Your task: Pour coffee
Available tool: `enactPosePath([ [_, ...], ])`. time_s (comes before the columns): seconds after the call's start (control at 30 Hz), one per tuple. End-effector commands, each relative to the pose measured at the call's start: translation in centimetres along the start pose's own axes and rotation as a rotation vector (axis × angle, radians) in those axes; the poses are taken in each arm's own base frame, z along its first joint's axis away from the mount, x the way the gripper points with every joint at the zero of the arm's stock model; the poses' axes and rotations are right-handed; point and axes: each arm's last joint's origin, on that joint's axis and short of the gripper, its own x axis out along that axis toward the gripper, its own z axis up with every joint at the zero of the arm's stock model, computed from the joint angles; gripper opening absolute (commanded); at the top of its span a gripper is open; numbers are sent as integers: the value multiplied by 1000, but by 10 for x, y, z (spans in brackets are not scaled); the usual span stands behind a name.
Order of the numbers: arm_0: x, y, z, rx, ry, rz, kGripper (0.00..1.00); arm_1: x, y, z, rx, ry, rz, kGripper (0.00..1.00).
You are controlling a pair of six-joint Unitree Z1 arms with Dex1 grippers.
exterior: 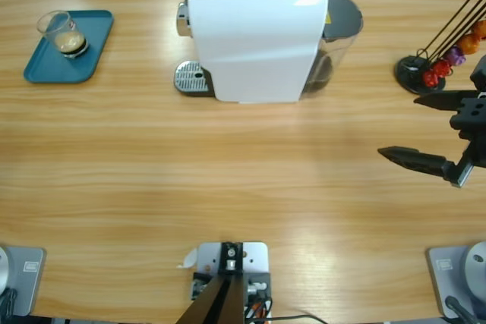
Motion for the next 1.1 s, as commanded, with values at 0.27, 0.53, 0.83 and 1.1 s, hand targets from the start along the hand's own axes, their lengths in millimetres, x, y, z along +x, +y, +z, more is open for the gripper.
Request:
enactPosePath([
  [0.27, 3, -7, -28, -11, -69, -90, 987, -16, 0, -8, 7, -56, -88, 996],
  [0.53, 3, -7, -28, -14, -67, -89, 987, -30, 2, -13, 9, -133, -12, 996],
  [0.83, 3, -7, -28, -14, -68, -89, 987, -40, -3, 14, -20, 13, -83, 999],
  [1.1, 2, -8, -30, -14, -76, -85, 987, -50, -2, 28, -39, 71, -45, 1000],
])
